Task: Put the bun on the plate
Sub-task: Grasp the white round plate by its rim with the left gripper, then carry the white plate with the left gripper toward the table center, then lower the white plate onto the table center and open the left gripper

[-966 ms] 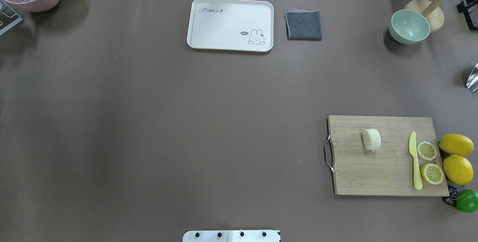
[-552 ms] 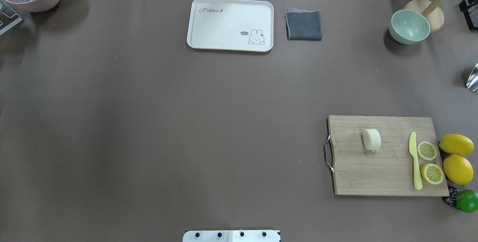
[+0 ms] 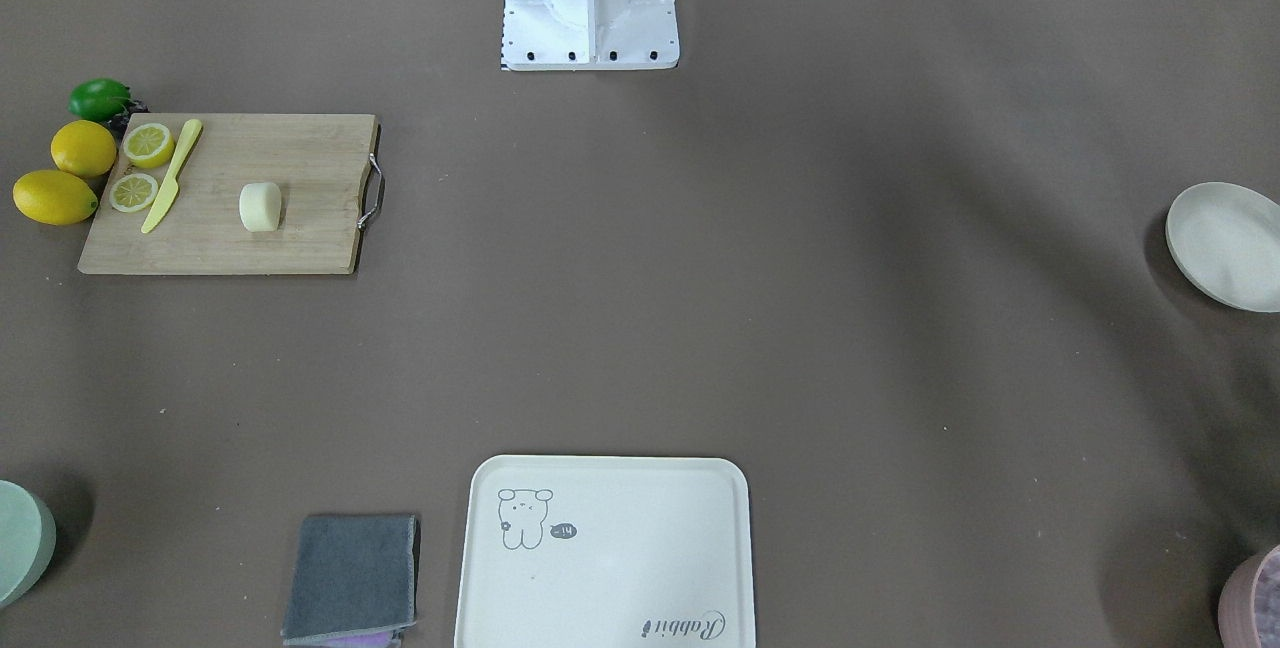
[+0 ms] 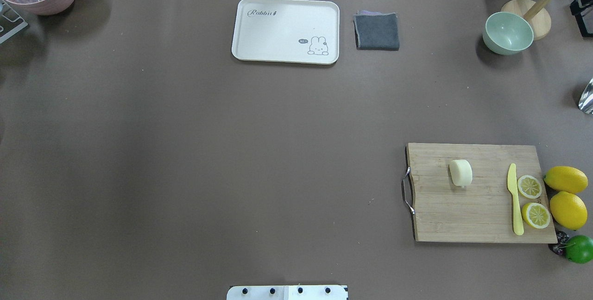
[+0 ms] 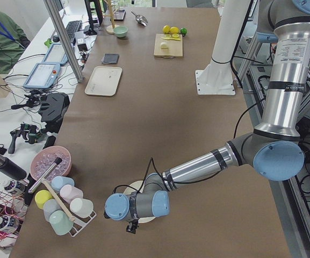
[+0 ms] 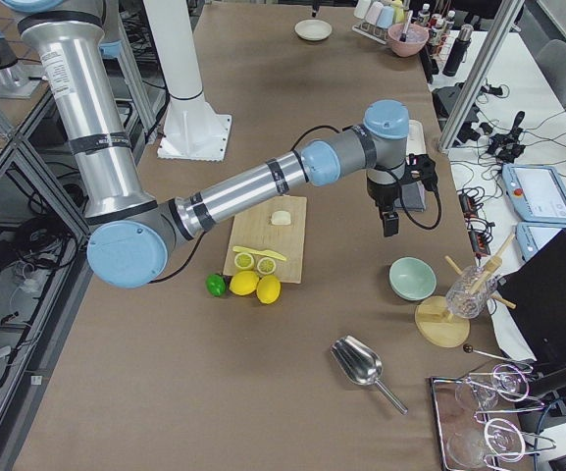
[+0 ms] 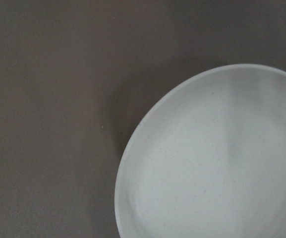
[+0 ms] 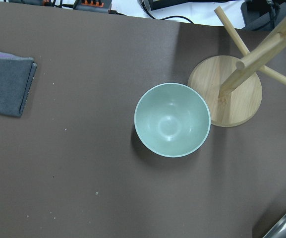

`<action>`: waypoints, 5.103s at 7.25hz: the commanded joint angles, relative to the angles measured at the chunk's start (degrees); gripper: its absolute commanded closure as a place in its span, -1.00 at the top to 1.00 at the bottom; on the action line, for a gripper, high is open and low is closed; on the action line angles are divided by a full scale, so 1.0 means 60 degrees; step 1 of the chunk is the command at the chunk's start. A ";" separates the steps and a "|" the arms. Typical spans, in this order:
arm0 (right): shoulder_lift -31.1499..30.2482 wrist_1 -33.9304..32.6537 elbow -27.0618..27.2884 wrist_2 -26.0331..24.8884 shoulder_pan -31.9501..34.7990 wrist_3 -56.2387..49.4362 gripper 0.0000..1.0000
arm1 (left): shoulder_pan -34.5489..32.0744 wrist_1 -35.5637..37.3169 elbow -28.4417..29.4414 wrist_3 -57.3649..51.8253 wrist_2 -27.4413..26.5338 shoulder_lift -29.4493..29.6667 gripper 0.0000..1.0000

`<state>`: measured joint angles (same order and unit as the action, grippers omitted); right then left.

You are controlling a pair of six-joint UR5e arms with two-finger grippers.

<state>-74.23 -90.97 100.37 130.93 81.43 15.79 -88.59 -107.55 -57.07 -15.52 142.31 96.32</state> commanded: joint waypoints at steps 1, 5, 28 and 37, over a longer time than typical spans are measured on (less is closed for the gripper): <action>-0.0006 0.0000 0.0087 -0.0024 -0.0008 0.0005 1.00 | 0.0029 -0.0835 0.0209 0.1130 -0.0525 0.0074 0.94; -0.0006 0.0000 0.0073 -0.0199 -0.0052 0.0005 1.00 | 0.0539 -0.1235 0.0239 0.2058 -0.1156 0.0278 0.94; 0.0316 -0.0029 -0.0014 -0.0551 -0.0711 0.0078 1.00 | 0.2866 -0.1996 -0.3097 0.9469 0.1008 0.3056 -1.00; 0.0317 -0.0029 0.0059 -0.0319 -0.0769 0.0107 1.00 | 0.8314 -0.3241 -0.4785 1.4832 -0.3383 0.4470 -1.00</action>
<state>-72.30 -91.08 100.73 127.94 76.99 16.36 -42.67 -126.80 -84.70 72.96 124.08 123.61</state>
